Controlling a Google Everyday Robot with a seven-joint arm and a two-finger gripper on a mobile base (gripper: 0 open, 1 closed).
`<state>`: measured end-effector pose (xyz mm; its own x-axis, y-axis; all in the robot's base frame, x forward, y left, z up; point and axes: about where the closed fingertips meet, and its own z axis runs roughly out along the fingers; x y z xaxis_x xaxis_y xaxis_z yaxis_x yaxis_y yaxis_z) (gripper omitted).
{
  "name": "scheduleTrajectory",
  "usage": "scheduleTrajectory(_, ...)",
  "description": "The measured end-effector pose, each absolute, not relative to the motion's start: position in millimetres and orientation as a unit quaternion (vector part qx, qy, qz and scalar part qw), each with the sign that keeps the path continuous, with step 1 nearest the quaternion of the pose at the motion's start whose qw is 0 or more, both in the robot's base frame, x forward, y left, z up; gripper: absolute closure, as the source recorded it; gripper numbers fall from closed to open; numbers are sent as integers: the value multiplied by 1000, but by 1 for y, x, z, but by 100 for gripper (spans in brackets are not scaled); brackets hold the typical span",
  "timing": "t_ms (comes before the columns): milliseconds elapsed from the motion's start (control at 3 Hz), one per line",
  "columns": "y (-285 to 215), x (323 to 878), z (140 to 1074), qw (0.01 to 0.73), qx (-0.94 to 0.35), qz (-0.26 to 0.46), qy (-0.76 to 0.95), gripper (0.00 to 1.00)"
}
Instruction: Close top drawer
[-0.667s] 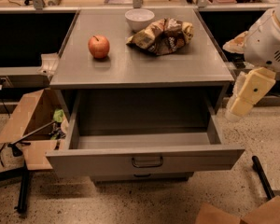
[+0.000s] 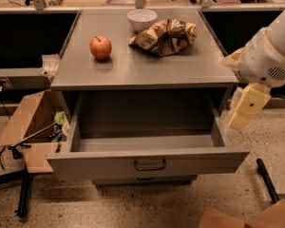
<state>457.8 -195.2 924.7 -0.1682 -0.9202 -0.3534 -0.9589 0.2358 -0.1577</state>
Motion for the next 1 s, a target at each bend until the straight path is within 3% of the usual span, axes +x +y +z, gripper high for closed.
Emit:
scheduleTrajectory(667, -177, 421, 820, 148, -615, 107, 767, 0)
scheduleTrajectory(1000, -177, 421, 819, 148, -615, 107, 767, 0)
